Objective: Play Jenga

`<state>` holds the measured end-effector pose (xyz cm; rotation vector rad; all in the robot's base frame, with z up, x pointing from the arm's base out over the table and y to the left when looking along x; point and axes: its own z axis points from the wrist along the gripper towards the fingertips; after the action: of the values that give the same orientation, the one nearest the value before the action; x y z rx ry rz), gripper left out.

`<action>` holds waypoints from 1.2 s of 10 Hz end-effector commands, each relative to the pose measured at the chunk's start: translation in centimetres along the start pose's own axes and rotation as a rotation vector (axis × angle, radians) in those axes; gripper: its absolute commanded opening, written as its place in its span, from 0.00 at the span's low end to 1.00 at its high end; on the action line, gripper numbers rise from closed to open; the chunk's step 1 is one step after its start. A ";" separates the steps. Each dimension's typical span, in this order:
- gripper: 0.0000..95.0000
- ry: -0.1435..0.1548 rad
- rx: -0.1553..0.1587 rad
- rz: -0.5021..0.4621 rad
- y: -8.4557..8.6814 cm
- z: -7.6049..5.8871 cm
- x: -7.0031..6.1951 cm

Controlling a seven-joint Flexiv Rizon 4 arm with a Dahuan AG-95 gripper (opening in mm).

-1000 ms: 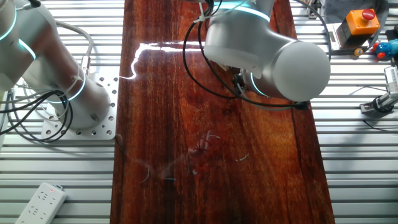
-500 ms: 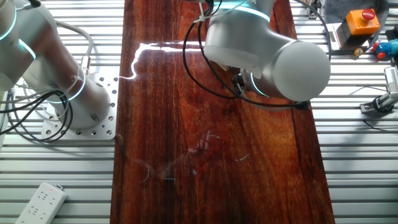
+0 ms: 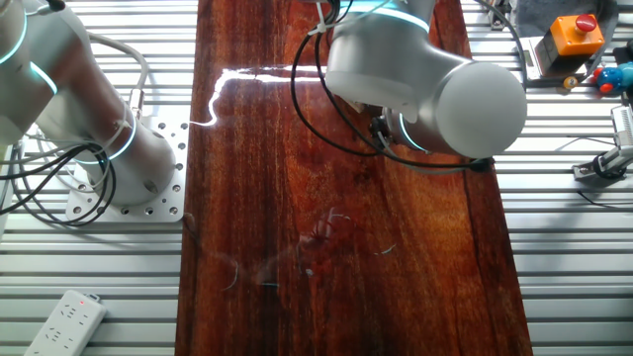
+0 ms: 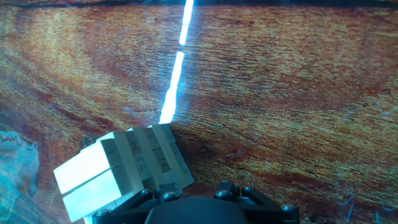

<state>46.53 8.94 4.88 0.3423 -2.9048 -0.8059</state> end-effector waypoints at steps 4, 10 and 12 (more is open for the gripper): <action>0.20 0.000 0.000 -0.005 0.0 0.0 0.0; 0.40 0.005 0.000 -0.035 0.0 0.0 0.0; 0.40 0.012 -0.001 -0.047 0.0 0.0 0.0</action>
<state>46.45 8.92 4.97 0.4179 -2.8942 -0.8063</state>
